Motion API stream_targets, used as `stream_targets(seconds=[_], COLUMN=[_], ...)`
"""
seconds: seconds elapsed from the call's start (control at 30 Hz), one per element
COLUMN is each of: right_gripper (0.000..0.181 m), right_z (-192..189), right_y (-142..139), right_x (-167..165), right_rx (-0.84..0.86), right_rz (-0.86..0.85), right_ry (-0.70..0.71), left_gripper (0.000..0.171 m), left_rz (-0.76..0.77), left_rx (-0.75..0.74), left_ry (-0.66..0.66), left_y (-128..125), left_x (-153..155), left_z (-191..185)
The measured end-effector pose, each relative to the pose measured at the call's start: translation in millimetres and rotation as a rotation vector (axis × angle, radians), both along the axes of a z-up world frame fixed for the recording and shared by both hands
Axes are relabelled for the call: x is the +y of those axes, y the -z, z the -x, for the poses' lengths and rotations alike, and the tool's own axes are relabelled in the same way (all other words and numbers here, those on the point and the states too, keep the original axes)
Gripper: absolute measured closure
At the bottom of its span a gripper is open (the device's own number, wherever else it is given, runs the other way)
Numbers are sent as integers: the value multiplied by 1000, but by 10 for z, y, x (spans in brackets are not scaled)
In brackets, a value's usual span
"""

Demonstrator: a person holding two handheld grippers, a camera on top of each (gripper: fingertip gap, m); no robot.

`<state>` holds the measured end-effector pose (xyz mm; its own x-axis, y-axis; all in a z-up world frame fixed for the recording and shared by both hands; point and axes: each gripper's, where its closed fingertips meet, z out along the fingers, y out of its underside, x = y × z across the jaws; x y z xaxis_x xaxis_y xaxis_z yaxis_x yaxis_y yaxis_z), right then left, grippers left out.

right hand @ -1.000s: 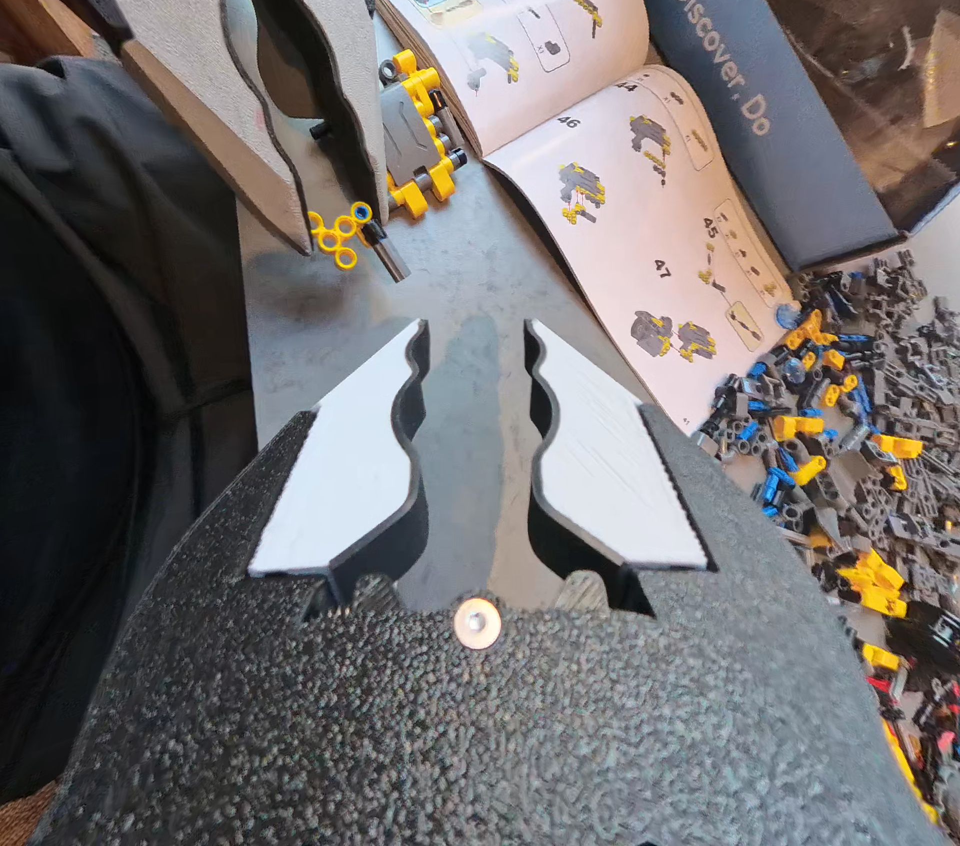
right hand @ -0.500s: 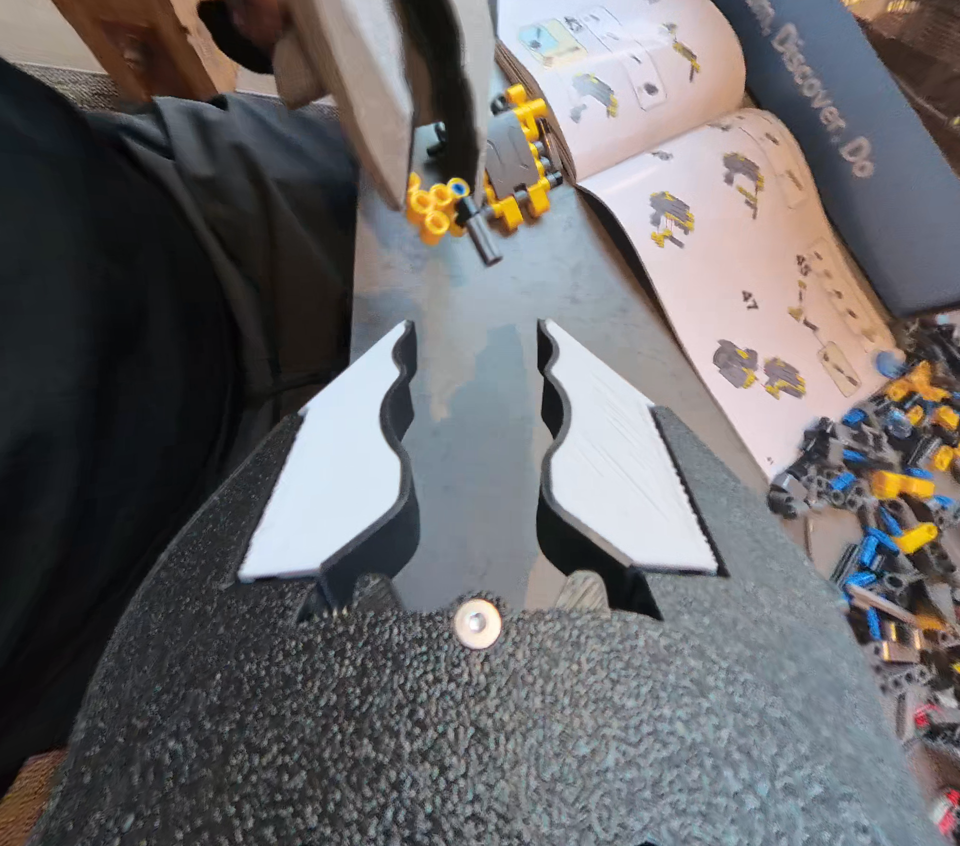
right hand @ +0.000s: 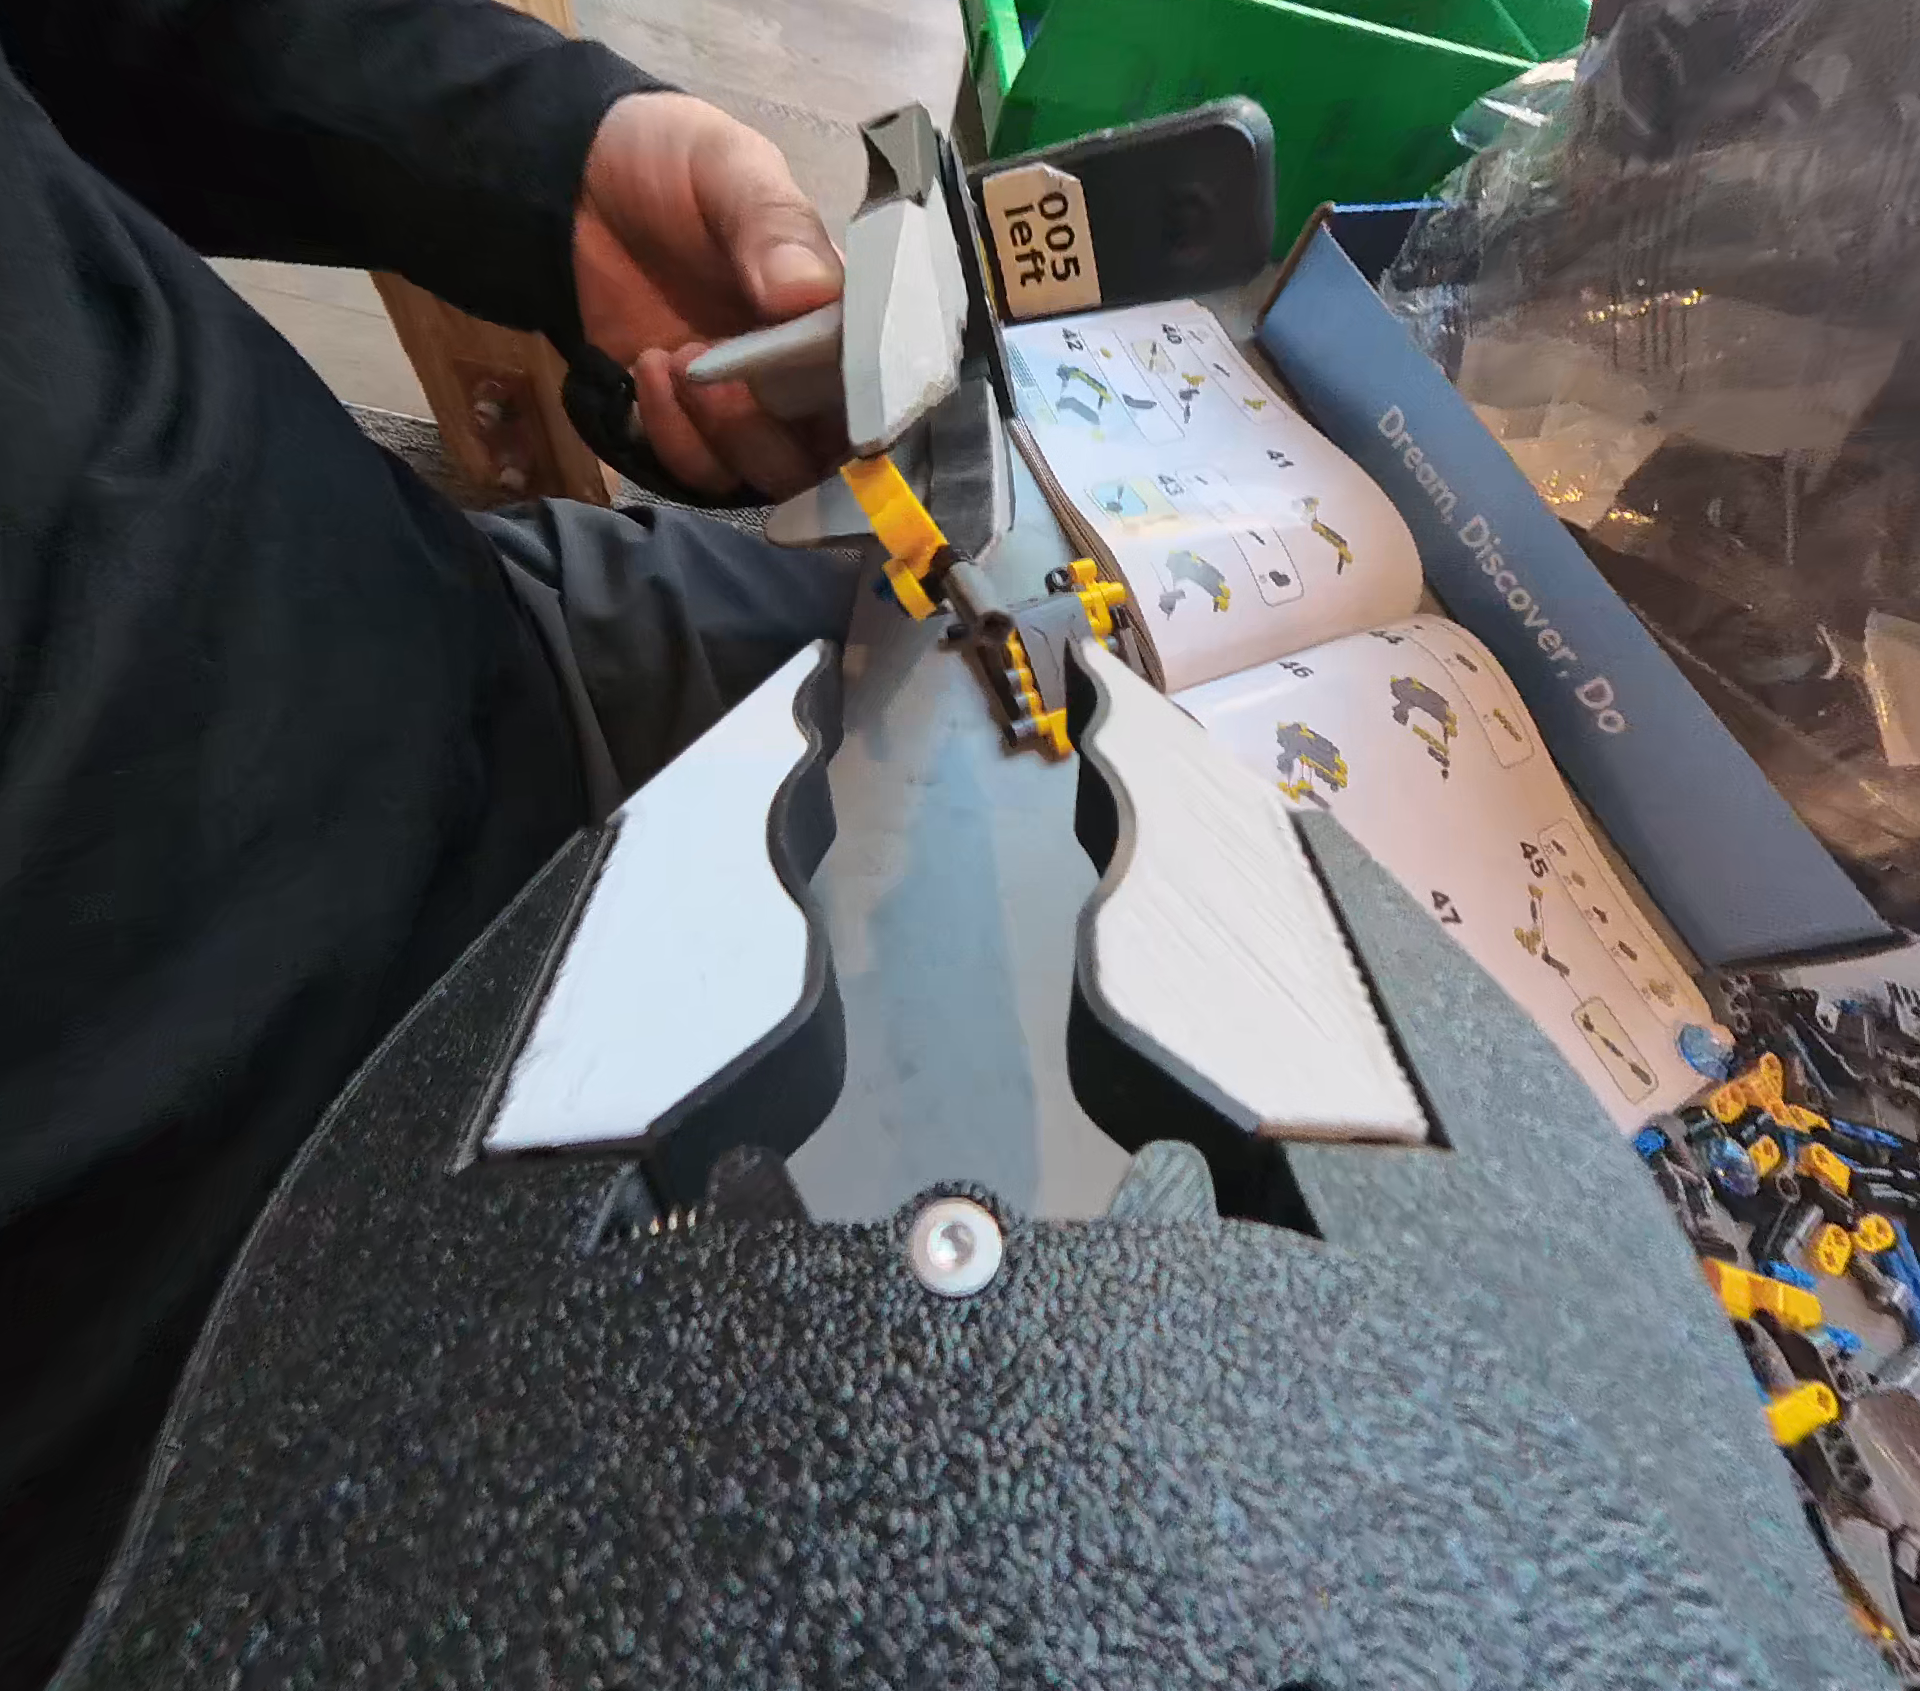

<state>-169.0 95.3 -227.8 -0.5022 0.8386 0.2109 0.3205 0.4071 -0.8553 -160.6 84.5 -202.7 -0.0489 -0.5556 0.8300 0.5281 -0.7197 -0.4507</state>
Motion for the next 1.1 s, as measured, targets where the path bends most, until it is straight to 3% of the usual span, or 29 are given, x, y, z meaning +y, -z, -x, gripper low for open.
stream_targets(seconds=[0.3,0.8,0.93,1.1], right_gripper=[148,150,147,145], right_z=[-63,-24,24,54], right_y=[-89,36,110,201], right_x=[-82,-74,53,222], right_rx=[37,4,-16,-49], right_rz=[-10,-13,-100,-222], right_ry=[-53,-44,31,133], left_gripper=[148,148,148,147], left_rz=[18,35,32,13], left_rx=[-6,63,148,380], left_ry=[22,19,-17,-139], left_y=[59,184,251,379], left_x=[-6,5,44,150], left_z=[-18,-44,-39,95])
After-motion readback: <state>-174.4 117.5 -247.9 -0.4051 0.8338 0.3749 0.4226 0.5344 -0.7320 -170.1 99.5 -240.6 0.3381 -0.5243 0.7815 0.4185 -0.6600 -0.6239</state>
